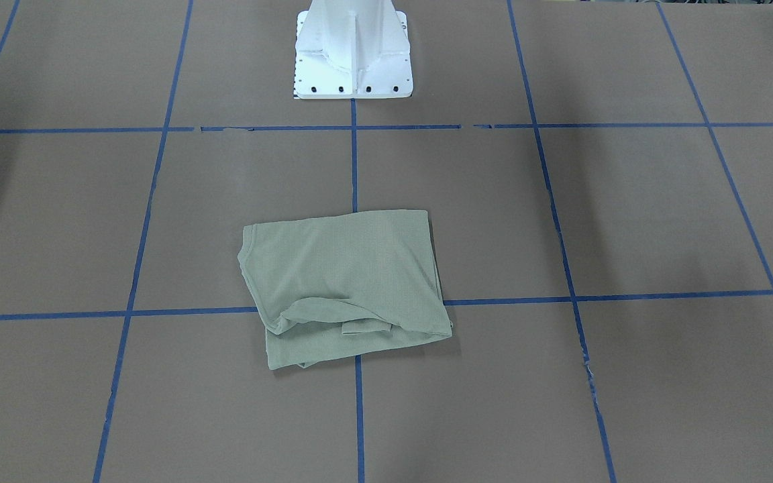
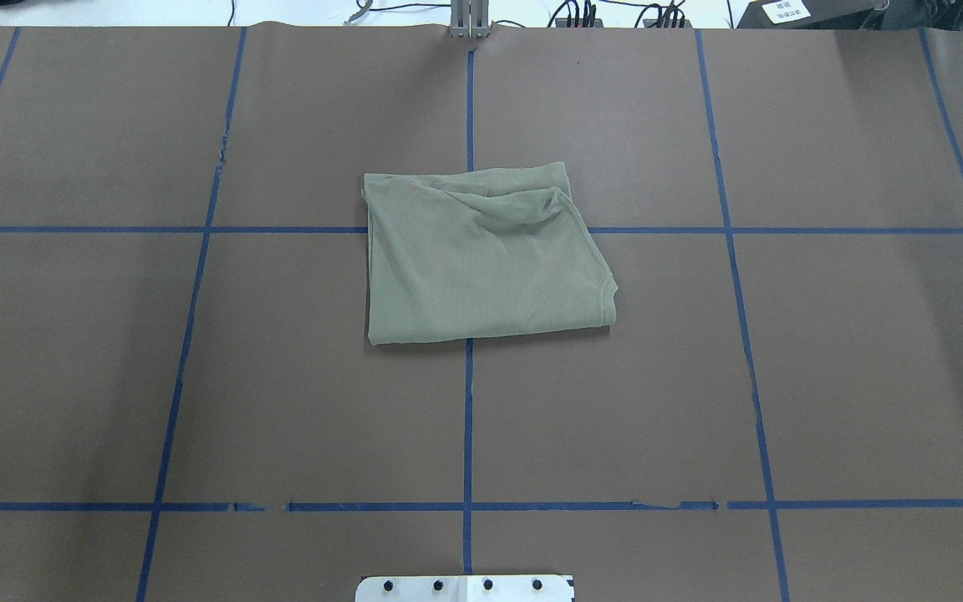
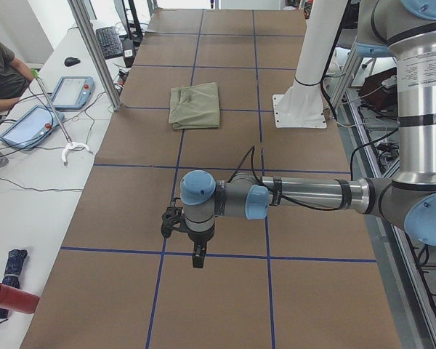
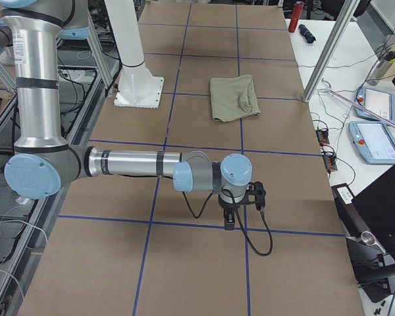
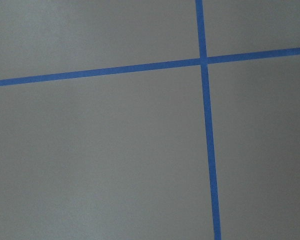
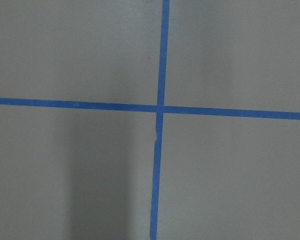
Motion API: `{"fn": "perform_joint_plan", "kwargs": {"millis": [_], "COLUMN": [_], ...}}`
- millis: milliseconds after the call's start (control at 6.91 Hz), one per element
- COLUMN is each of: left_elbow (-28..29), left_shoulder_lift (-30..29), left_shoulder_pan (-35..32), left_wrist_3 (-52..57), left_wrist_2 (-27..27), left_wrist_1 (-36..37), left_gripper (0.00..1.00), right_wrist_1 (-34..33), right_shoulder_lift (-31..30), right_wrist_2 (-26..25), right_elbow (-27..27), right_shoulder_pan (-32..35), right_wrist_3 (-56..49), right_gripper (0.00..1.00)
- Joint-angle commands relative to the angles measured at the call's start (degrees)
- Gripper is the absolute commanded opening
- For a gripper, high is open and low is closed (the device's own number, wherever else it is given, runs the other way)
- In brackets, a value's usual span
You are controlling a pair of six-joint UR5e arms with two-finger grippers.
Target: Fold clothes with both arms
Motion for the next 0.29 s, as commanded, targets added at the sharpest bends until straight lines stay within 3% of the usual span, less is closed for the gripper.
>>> {"fn": "perform_joint_plan", "kwargs": {"millis": [0,145], "left_elbow": [-2.88,-4.38], "left_shoulder_lift": [-0.14,-0.22], "left_shoulder_pan": [0.06,0.06], "left_wrist_3": [0.07,-0.02], "left_wrist_2": [-0.38,-0.56], "left_wrist_1": [4.2,5.97], "left_gripper": [1.0,1.0], "right_wrist_1": [-1.2,-2.61], "right_shoulder_lift": [0.06,0.15], "right_wrist_2": [-0.28,-0.28], "right_elbow": [-0.22,-0.04], "right_shoulder_pan": [-0.22,0.75], "right_wrist_3": [-1.93,-3.32], "right_gripper": [1.0,1.0]}}
